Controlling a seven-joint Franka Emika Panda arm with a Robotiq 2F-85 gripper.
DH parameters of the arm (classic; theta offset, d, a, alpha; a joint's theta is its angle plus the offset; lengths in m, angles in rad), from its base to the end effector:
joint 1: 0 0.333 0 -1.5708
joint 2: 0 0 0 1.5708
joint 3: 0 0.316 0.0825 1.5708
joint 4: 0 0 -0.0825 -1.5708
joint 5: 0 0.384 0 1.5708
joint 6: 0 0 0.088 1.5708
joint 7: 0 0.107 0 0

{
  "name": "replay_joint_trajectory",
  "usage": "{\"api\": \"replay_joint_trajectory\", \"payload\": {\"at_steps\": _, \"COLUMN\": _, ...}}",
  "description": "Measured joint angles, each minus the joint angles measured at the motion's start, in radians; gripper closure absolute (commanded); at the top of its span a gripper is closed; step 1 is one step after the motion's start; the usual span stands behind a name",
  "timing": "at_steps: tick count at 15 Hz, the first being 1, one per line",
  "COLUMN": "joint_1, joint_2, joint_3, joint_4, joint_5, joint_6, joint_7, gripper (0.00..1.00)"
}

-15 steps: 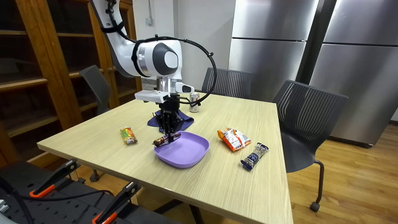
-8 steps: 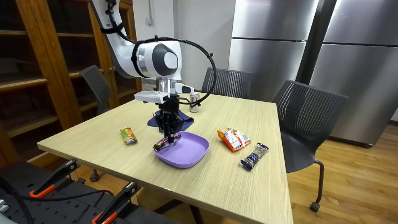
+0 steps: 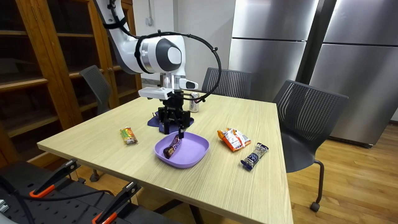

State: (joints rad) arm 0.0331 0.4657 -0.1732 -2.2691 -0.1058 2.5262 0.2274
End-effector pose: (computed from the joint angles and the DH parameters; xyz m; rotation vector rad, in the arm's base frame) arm 0.5029 -0.0757 0.1389 2.9610 -0.3939 -0.2983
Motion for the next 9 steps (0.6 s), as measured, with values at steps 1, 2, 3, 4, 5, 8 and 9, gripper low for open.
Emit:
{"api": "replay_joint_trajectory", "payload": {"at_steps": 1, "joint_1": -0.011, "joint_2": -0.01, "joint_3": -0.002, "joint_4": 0.001, "joint_5": 0.002, "joint_6": 0.0, "joint_7": 0.0, "gripper": 0.0}}
{"api": "replay_joint_trajectory", "payload": {"at_steps": 2, "joint_1": -0.024, "joint_2": -0.02, "joint_3": -0.006, "joint_4": 0.002, "joint_5": 0.004, "joint_6": 0.0, "joint_7": 0.0, "gripper": 0.0}}
{"api": "replay_joint_trajectory", "payload": {"at_steps": 3, "joint_1": -0.038, "joint_2": -0.028, "joint_3": -0.01, "joint_4": 0.005, "joint_5": 0.008, "joint_6": 0.0, "joint_7": 0.0, "gripper": 0.0}}
{"api": "replay_joint_trajectory", "payload": {"at_steps": 4, "joint_1": -0.054, "joint_2": -0.035, "joint_3": -0.012, "joint_4": 0.008, "joint_5": 0.013, "joint_6": 0.0, "joint_7": 0.0, "gripper": 0.0}}
{"api": "replay_joint_trajectory", "payload": {"at_steps": 5, "joint_1": -0.071, "joint_2": -0.04, "joint_3": -0.014, "joint_4": 0.012, "joint_5": 0.02, "joint_6": 0.0, "joint_7": 0.0, "gripper": 0.0}}
{"api": "replay_joint_trajectory", "payload": {"at_steps": 8, "joint_1": -0.113, "joint_2": -0.045, "joint_3": -0.025, "joint_4": 0.034, "joint_5": 0.043, "joint_6": -0.001, "joint_7": -0.001, "gripper": 0.0}}
{"api": "replay_joint_trajectory", "payload": {"at_steps": 9, "joint_1": -0.125, "joint_2": -0.045, "joint_3": -0.028, "joint_4": 0.042, "joint_5": 0.051, "joint_6": -0.001, "joint_7": -0.001, "gripper": 0.0}}
